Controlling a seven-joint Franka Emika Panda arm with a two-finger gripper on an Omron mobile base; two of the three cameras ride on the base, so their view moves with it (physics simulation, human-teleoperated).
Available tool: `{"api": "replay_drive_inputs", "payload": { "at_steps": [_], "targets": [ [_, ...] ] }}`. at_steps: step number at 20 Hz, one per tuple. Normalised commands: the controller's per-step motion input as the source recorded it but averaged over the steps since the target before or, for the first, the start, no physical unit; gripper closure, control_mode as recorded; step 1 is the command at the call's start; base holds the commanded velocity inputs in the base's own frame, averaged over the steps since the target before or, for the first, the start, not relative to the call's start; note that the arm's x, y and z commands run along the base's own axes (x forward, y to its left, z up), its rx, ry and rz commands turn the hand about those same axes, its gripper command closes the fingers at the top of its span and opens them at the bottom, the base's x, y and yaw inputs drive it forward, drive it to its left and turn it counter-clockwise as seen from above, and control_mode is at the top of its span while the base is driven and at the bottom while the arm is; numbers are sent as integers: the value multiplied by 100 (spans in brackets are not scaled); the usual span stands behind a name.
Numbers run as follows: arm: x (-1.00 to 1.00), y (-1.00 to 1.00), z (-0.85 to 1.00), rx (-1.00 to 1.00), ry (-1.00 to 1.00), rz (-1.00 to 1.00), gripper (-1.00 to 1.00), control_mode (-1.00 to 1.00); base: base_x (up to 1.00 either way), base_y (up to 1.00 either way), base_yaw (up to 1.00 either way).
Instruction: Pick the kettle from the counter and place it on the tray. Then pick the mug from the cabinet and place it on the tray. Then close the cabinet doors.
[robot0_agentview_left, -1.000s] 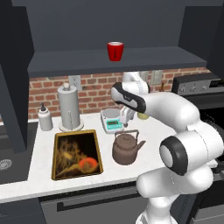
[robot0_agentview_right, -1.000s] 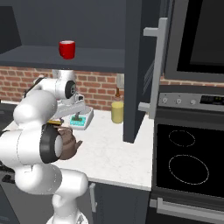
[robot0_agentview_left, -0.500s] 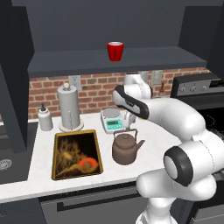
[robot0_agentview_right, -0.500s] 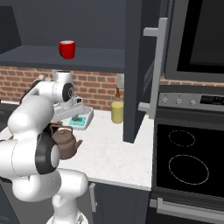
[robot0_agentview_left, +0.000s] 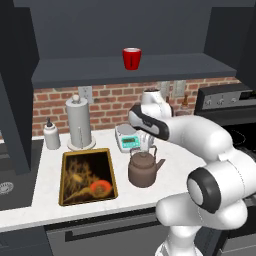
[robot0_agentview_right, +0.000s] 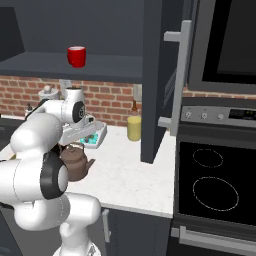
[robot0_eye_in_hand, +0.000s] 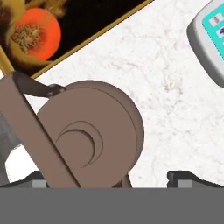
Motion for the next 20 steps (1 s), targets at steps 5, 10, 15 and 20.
{"api": "replay_drive_inputs", "payload": {
  "at_steps": [5,10,15,20],
  "targets": [
    [0,0,-23,0,0,10,-100,-100,0,0,0],
    [-8,0,-22,0,0,10,-100,-100,0,0,0],
    [-19,0,-16,0,0,5,100,-100,0,0,0],
    [-20,0,-2,0,-5,1,100,-100,0,0,0]
  ]
}}
